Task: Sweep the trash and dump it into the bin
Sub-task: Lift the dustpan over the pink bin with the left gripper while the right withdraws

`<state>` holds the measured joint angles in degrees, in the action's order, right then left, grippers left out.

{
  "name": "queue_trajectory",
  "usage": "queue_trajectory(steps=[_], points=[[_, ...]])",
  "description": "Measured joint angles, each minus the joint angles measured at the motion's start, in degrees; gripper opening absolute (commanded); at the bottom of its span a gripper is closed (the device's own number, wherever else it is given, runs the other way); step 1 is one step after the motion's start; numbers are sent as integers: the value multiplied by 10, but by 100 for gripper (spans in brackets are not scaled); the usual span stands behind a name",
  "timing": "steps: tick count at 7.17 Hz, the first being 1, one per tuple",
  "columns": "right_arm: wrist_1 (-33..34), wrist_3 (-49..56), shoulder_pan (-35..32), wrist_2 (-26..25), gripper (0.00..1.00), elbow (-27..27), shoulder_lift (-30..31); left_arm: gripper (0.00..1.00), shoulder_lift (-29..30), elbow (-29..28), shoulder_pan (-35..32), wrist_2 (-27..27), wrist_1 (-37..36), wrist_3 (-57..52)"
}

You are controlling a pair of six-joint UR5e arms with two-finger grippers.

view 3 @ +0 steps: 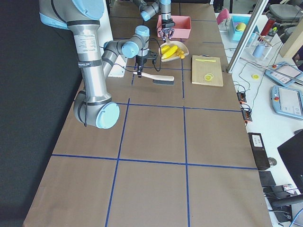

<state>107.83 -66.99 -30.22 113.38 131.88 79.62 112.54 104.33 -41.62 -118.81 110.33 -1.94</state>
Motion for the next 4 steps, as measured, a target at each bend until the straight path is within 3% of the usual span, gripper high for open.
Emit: queue_trajectory(steps=[4], points=[[-5,64,-28,-3,0,2,66,0,-93,45,-102,-41,-2,-85]])
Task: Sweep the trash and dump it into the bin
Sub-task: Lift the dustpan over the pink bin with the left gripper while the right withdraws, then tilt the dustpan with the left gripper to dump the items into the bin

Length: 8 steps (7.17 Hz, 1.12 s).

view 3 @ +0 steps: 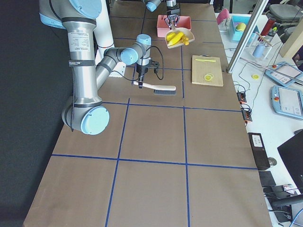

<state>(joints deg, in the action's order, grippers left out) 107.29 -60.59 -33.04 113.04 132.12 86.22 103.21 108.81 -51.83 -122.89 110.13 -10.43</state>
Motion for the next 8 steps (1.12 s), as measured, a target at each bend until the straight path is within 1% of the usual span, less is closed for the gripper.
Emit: queue_trajectory(steps=[1,3,5,7,8], points=[[-11,4,-1,-1,0,-2,13,0,-32,14,-24,-1,0,-21],[-54,6,-1,-2,0,-17,35,0,-107,40,-70,-12,0,-81],[-85,4,-1,-3,0,-36,42,0,-175,51,-132,-51,0,-123],[-90,5,-1,-4,0,-38,51,0,-221,48,-179,-81,-1,-152],[-90,6,-1,-4,0,-39,56,0,-237,46,-206,-88,-1,-157]])
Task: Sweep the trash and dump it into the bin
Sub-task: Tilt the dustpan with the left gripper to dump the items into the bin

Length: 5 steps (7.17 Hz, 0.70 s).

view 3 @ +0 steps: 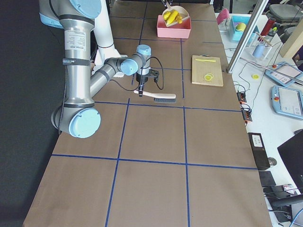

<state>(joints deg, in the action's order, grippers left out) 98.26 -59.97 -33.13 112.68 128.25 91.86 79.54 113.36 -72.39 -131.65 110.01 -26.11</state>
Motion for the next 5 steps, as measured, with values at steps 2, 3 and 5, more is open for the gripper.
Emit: queue_trajectory(steps=[2,3,5], points=[[-1,2,0,0,0,0,9,0,-13,-1,-38,10,-37,-52],[-1,2,0,0,0,-1,11,0,-12,2,-50,42,-72,-107],[-1,1,1,0,0,-1,12,0,-9,7,-48,132,-116,-195]])
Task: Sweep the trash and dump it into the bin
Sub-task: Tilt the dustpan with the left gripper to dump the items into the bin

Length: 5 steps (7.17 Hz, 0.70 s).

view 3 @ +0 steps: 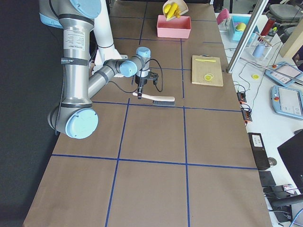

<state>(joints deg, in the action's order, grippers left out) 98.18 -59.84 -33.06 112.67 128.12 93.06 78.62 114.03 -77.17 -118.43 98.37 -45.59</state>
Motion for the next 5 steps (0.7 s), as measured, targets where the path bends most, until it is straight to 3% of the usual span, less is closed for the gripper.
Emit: queue_trajectory(steps=[5], points=[[-12,4,-1,0,0,1,20,0,82,0,46,151,-125,-205]])
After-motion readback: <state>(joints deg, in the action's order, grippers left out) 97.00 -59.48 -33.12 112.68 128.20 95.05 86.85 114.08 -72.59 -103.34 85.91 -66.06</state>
